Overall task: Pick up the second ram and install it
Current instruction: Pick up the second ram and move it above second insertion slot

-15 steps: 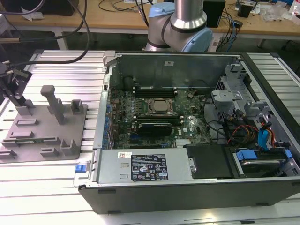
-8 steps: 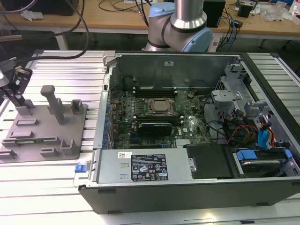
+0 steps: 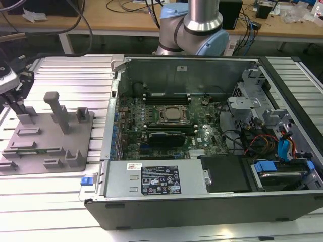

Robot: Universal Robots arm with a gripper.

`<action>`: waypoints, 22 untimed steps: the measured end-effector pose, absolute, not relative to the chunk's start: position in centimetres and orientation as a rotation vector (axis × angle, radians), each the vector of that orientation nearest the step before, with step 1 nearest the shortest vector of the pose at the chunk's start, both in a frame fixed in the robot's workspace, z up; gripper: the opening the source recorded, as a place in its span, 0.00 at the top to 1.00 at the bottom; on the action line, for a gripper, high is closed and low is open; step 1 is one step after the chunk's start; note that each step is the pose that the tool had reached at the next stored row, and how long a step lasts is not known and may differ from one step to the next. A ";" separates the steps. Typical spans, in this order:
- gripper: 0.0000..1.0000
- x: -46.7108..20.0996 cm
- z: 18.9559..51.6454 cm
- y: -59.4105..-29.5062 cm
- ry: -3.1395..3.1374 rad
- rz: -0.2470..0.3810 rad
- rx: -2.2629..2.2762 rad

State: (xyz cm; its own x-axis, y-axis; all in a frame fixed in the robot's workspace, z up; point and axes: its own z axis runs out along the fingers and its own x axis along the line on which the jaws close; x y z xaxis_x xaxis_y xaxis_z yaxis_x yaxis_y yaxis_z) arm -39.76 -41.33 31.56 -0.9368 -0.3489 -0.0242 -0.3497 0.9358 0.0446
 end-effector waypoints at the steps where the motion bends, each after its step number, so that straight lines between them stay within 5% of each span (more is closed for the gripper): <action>1: 0.92 -39.8 31.6 -41.3 3.067 0.075 -0.605; 22: 0.92 -39.8 31.5 -41.3 2.709 0.078 -1.592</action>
